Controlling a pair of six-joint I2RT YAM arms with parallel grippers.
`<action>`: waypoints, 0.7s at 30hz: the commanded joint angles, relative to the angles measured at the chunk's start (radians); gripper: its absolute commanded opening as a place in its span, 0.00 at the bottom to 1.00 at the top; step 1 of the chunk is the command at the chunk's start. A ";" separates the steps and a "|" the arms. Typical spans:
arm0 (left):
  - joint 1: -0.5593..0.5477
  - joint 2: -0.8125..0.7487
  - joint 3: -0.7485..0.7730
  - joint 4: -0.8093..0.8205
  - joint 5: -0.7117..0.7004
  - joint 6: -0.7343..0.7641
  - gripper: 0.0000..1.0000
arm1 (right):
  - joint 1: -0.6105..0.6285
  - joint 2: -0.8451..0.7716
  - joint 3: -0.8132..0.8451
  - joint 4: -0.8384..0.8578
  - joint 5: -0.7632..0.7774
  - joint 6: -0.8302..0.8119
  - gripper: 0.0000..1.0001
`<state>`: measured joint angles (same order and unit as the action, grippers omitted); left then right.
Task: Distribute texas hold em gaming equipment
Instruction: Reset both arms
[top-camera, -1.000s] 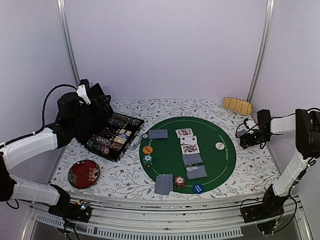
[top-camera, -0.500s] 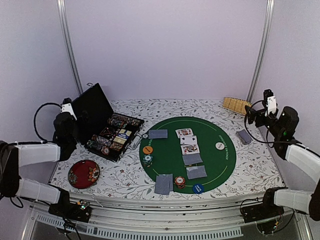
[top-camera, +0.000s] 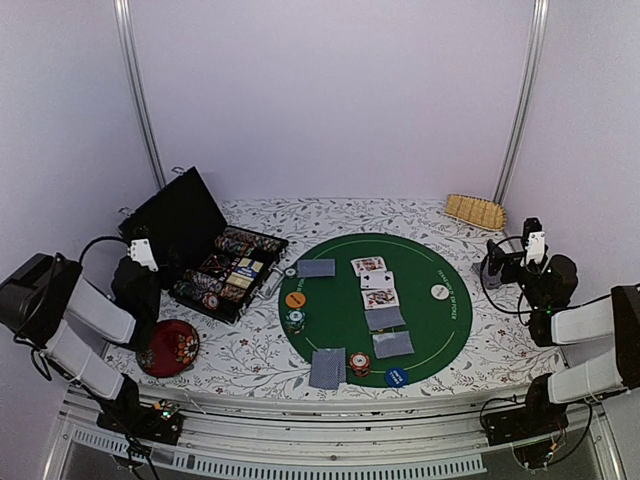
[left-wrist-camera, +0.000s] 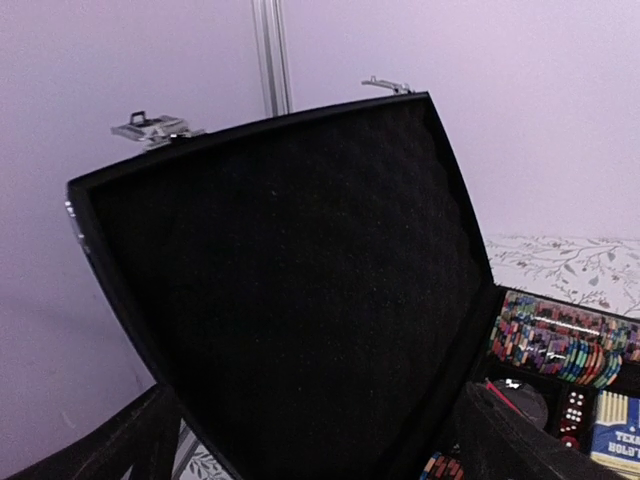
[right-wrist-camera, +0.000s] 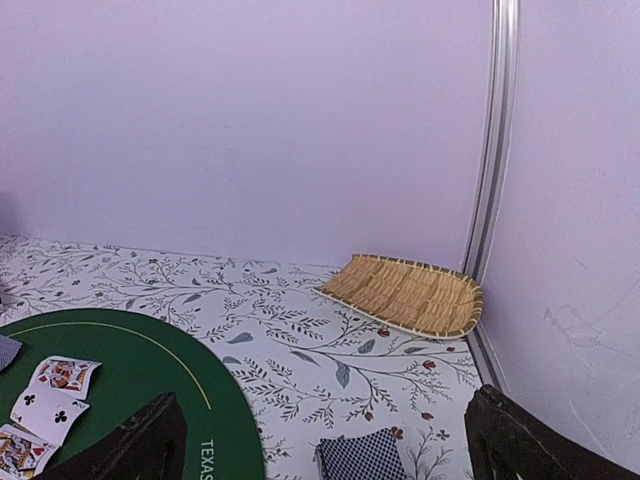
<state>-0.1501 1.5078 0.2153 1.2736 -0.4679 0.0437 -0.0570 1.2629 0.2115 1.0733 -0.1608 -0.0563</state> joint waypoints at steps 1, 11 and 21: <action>0.032 0.072 -0.112 0.351 0.150 0.050 0.98 | 0.005 0.058 -0.042 0.136 -0.020 -0.009 0.99; 0.070 0.050 -0.005 0.111 0.235 0.027 0.98 | 0.032 0.274 0.000 0.280 -0.039 -0.043 0.99; 0.093 0.048 0.019 0.063 0.218 -0.010 0.98 | 0.029 0.276 0.036 0.210 0.070 0.006 0.99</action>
<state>-0.0715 1.5639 0.2260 1.3621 -0.2523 0.0479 -0.0299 1.5311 0.2382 1.2842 -0.1242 -0.0677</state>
